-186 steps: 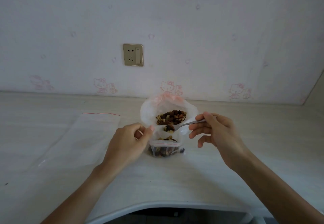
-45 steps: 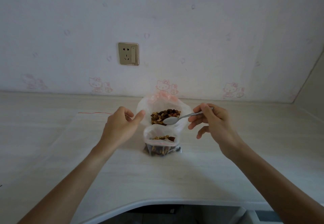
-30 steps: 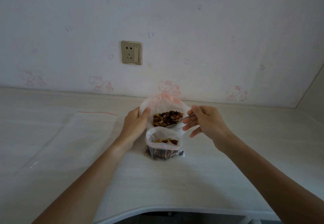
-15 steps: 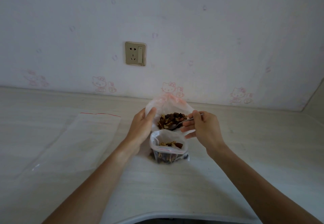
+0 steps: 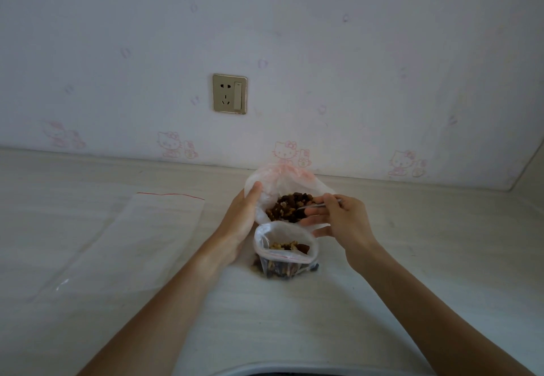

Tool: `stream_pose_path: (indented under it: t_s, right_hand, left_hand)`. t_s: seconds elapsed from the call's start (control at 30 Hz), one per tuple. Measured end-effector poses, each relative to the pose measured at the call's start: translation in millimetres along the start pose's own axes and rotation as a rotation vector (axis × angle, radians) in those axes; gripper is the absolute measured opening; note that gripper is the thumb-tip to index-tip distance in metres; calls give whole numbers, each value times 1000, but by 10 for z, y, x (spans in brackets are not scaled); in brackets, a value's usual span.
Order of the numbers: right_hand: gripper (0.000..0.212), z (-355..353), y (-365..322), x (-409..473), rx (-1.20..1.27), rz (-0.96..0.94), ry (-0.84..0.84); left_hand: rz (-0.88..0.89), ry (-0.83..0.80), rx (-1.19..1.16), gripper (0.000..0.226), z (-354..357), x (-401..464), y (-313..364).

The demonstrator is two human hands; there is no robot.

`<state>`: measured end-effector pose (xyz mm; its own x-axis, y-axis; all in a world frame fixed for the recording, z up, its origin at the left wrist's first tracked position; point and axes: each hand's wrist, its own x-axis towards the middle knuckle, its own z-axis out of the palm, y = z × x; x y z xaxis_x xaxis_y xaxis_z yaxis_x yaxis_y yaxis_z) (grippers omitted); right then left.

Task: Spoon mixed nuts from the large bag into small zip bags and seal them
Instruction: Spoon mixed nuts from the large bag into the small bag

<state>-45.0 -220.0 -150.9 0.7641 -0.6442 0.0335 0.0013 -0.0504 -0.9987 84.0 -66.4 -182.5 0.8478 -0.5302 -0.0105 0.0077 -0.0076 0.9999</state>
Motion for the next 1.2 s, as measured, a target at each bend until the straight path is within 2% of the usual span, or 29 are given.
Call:
stream_pose_path:
  t_s: [0.4,0.53,0.67,0.83,0.97,1.07,1.13,1.2]
  right_hand:
    - [32,-179,-32,-73,164,91,12]
    - [33,-203,-67,-89,211,113,2]
    - [32,-247,-150,-102,241,88,-5]
    - [33,-356,-319,-158,260,12,-41]
    - [34,-467,-382,-237,265,-42,-84]
    - [34,-504,-348,-315,256,-41,-105]
    - [34,-506,-306,-375,243,-35,-123]
    - [35,-507,-266,-433,220,-32,-142]
  left_hand:
    - [86,48,67,45,14,-89,75]
    - [117,68,66,38,2,-114,110]
    - [169,115,86,28,-26,-135,153]
    - [201,158,128,32,-140,-188,226]
    - [343,312,285,27,-238,-320,247]
    - [468,440,438,10,-276,-505,251]
    - [464,426,549,6,-298,-637,263]
    - [369,321,720,23,-293,-769,249]
